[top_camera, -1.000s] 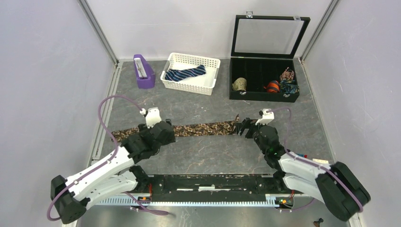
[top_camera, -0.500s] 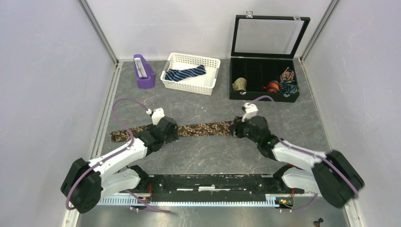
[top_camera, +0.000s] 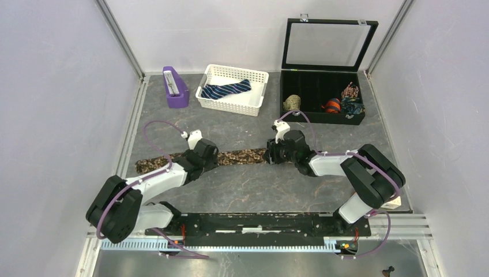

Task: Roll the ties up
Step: Flatten out the tie at the center of the board.

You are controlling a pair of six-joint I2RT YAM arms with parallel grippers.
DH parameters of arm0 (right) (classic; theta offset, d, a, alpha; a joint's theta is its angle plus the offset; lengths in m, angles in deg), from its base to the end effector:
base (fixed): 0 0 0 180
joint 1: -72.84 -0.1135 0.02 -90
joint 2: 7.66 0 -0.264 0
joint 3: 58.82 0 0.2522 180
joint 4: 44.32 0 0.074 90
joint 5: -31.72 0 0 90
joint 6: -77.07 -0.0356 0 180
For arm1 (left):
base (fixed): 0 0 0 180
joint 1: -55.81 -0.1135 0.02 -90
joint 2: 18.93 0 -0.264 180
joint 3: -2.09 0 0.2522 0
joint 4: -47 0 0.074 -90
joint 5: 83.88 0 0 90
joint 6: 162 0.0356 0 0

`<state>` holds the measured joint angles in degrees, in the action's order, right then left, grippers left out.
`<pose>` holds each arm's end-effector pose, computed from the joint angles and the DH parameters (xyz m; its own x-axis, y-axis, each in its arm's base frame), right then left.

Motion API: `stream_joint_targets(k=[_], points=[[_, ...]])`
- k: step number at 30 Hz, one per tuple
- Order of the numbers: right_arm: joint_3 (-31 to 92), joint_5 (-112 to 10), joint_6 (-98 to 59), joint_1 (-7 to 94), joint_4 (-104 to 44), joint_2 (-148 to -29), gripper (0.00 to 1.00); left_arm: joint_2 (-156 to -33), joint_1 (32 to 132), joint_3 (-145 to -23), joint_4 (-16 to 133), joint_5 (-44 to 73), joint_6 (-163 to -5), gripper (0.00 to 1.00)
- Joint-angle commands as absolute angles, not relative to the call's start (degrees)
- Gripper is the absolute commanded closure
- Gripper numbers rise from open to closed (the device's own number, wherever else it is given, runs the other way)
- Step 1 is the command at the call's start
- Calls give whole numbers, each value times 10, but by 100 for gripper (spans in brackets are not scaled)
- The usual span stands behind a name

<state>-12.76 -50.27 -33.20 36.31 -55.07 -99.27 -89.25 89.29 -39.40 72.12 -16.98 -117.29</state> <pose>0.2331 0.1788 0.1350 -0.6663 -0.0666 -0.7427 -0.4803 0.8002 0.3591 0.1869 -0.1069 0.1542 -0.6982 -0.3220 -0.6394 -0.2578 0.9463 -0.1951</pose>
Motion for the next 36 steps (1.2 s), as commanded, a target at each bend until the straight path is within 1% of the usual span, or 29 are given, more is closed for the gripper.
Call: stream_joint_targets(k=[1, 9, 13, 21, 25, 27, 28, 30, 32, 33, 36], points=[[-165, -522, -335, 392, -535, -995, 52, -924, 890, -396, 654, -139, -1147, 44], [-222, -529, -317, 426, -490, -924, 53, -996, 900, -410, 592, -52, -1141, 51], [-247, -547, -304, 457, -452, -867, 51, -1027, 938, -425, 578, -36, -1152, 51], [-298, -594, -289, 528, -379, -752, 51, -1117, 1056, -492, 558, -22, -1188, 51], [-317, -622, -287, 546, -350, -681, 52, -1115, 1071, -526, 593, -29, -1166, 50], [-313, -626, -293, 547, -338, -651, 52, -1092, 1071, -541, 631, -44, -1151, 46], [-308, -624, -294, 547, -335, -642, 52, -1073, 1071, -547, 654, -60, -1148, 43], [-293, -618, -292, 547, -329, -629, 50, -1033, 1071, -554, 702, -99, -1146, 29], [-272, -596, -289, 547, -326, -630, 49, -987, 1071, -561, 761, -152, -1146, 12], [-263, -588, -287, 547, -325, -631, 48, -959, 1071, -564, 798, -188, -1150, 1], [-243, -558, -292, 546, -341, -636, 47, -886, 1064, -557, 898, -295, -1201, 0]])
